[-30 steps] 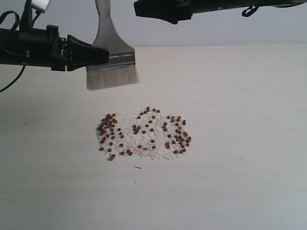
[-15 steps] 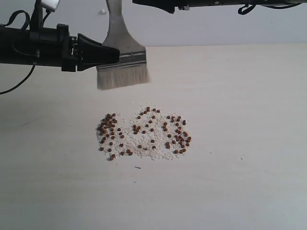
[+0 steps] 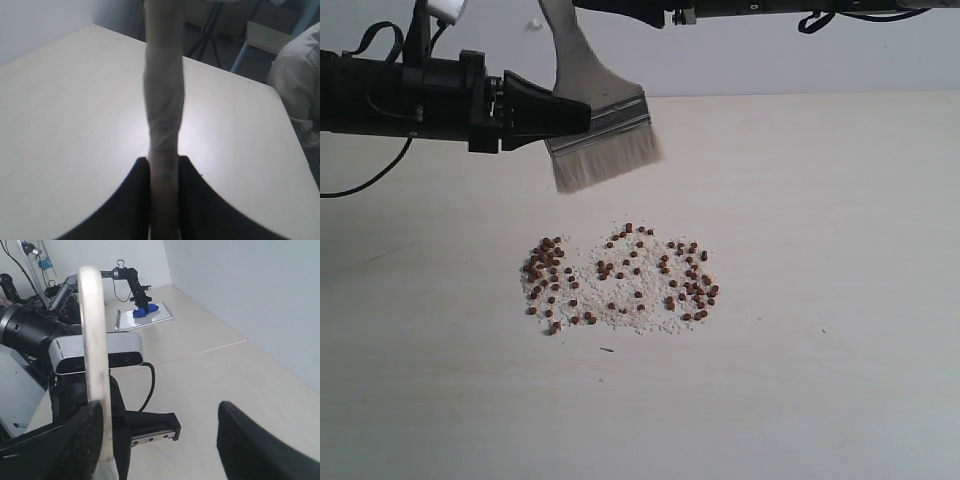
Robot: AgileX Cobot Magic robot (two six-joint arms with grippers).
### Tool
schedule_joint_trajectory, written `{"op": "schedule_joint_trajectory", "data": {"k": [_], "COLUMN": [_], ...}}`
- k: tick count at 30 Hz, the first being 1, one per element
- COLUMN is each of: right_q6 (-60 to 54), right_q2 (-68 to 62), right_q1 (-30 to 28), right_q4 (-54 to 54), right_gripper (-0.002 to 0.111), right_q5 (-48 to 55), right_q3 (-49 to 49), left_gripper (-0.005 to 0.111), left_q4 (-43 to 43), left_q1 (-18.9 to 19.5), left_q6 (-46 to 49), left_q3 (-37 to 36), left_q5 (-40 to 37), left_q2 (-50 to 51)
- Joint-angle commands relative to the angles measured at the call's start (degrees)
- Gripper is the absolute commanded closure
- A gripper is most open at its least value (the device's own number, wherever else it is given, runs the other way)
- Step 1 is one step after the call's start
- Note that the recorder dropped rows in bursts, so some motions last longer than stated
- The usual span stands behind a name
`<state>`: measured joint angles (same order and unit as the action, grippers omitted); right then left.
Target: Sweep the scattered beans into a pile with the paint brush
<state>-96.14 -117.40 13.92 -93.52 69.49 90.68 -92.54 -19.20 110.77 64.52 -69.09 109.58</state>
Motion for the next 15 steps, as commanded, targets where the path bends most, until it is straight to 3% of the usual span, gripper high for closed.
{"op": "schedule_joint_trajectory", "data": {"k": [1,15], "right_q6": [0.78,7.41], "right_q2": [0.88,3.96], "right_q1": [-0.38,-0.33], "right_q4": [2.28,6.83], "right_gripper": [0.047,0.047], "right_q5": [0.47,0.47], "right_q3": [0.41,0.41], "left_gripper": [0.107,0.107], "left_q4": [-1.42,1.51], "left_q1": [-0.12,0.47], "left_q6": [0.39,-0.29], "left_q3": [0.09,0.09], "left_q5": [-0.87,-0.87], "left_q2": [-0.07,-0.07]}}
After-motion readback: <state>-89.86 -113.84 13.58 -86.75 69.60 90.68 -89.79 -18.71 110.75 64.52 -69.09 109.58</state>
